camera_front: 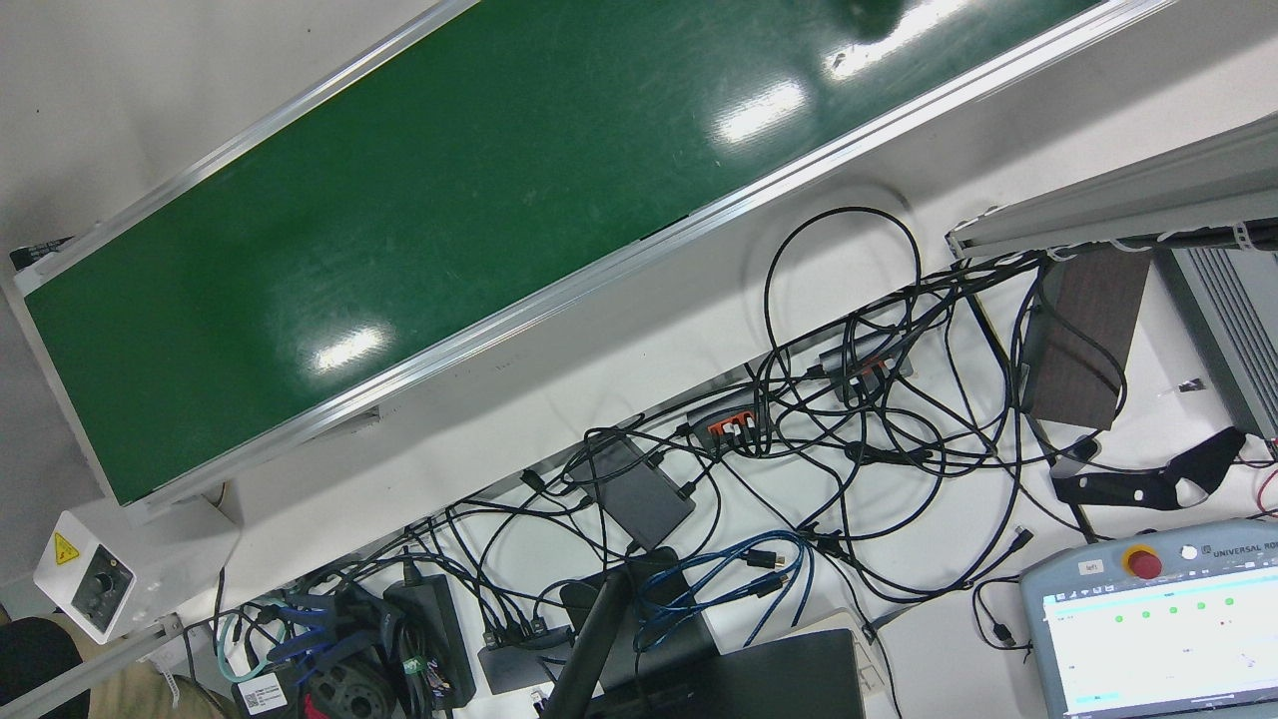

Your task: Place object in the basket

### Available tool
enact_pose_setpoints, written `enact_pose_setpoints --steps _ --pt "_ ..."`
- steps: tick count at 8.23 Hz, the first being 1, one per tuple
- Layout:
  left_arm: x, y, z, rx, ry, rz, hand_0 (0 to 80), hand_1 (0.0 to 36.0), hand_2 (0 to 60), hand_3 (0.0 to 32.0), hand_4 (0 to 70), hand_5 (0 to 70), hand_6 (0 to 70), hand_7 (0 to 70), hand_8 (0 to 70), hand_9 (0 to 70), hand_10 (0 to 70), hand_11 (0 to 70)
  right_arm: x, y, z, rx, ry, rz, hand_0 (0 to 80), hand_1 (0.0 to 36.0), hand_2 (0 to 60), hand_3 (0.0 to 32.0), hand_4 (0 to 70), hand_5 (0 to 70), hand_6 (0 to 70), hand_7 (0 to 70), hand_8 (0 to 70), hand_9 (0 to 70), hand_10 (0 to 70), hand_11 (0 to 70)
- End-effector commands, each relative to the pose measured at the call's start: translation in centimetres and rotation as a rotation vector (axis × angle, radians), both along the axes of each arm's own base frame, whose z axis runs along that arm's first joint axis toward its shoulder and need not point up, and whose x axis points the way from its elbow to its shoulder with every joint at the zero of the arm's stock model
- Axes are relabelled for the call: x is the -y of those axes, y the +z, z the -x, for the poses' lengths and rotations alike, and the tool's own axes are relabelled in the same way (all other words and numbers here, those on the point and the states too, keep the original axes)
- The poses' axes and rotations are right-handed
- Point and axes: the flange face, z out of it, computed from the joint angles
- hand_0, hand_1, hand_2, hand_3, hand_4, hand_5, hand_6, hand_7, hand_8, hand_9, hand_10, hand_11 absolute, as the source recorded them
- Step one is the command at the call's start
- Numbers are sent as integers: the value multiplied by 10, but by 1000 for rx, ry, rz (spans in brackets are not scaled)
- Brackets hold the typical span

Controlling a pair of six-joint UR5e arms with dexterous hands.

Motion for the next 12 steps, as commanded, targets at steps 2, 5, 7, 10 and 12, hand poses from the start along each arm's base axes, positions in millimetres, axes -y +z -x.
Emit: enact_pose_setpoints --steps 2,5,7,10,12 --pt "19 -33 -37 -10 50 -31 487 88 0 0 150 151 0 0 53 89 66 106 0 0 0 0 0 0 0 0 0 0 0 0 0 0 0 0 0 0" --pt "31 -73 -92 -6 117 -51 485 85 0 0 157 158 0 0 59 99 69 110 -1 1 0 0 0 1 0 0 0 0 0 0 0 0 0 0 0 0" --pt "36 -122 -164 19 199 -69 487 89 0 0 148 154 0 0 56 99 76 122 0 0 0 0 0 0 0 0 0 0 0 0 0 0 0 0 0 0" --pt "38 -137 -180 30 211 -84 482 86 0 0 148 160 0 0 58 104 77 123 -1 1 0 0 0 1 0 0 0 0 0 0 0 0 0 0 0 0" --pt "43 -143 -192 35 219 -93 476 78 0 0 150 149 0 0 59 107 78 122 -1 1 0 0 0 1 0 0 0 0 0 0 0 0 0 0 0 0"
